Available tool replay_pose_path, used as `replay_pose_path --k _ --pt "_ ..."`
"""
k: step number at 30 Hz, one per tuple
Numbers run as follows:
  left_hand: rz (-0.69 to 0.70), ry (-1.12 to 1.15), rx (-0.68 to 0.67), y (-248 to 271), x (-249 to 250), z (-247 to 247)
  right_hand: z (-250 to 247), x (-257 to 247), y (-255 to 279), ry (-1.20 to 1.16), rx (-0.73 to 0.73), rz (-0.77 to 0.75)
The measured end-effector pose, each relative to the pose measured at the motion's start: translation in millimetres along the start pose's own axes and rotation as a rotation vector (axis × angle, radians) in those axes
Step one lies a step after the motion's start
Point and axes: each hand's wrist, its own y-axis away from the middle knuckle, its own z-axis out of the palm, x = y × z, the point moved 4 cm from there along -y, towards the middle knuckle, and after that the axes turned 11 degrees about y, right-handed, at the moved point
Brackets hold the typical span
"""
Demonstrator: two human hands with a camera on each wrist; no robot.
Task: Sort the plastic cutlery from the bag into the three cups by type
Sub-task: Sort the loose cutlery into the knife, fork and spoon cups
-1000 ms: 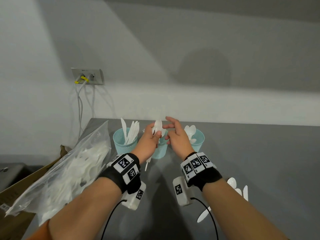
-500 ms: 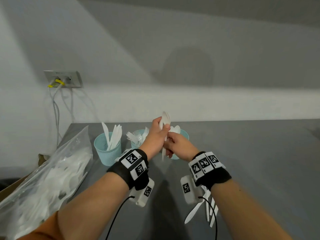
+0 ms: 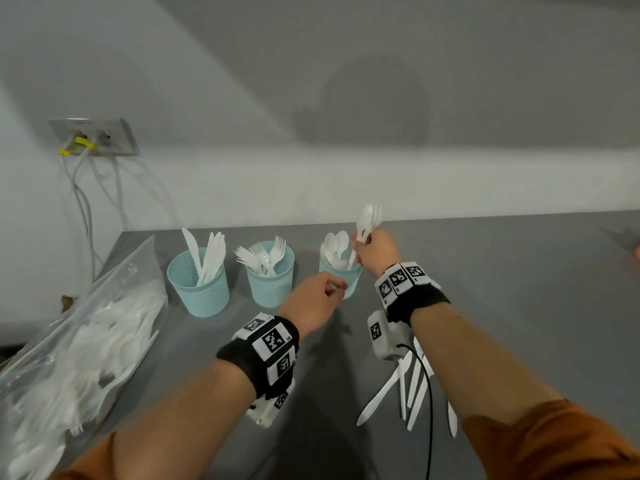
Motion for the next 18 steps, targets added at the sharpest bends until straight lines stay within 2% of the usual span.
replay_pose_path --k 4,7,12,15,18 --pt "-0.061 -0.128 -0.119 8 -8 19 3 4 4 0.100 -0.090 0.043" --pt "-0.101 -0.128 -0.169 12 -14 32 2 11 12 -0.027 -0.132 0.081" --pt "-0.119 -0.233 -0.185 14 -22 55 -19 39 36 -0.109 -0.072 0.122" --pt "-0.121 -0.291 -0.269 19 -25 76 -34 70 56 0.027 -0.038 0.184" --pt "-0.134 -0.360 -0.368 31 -28 100 -41 105 76 0.240 -0.115 0.268"
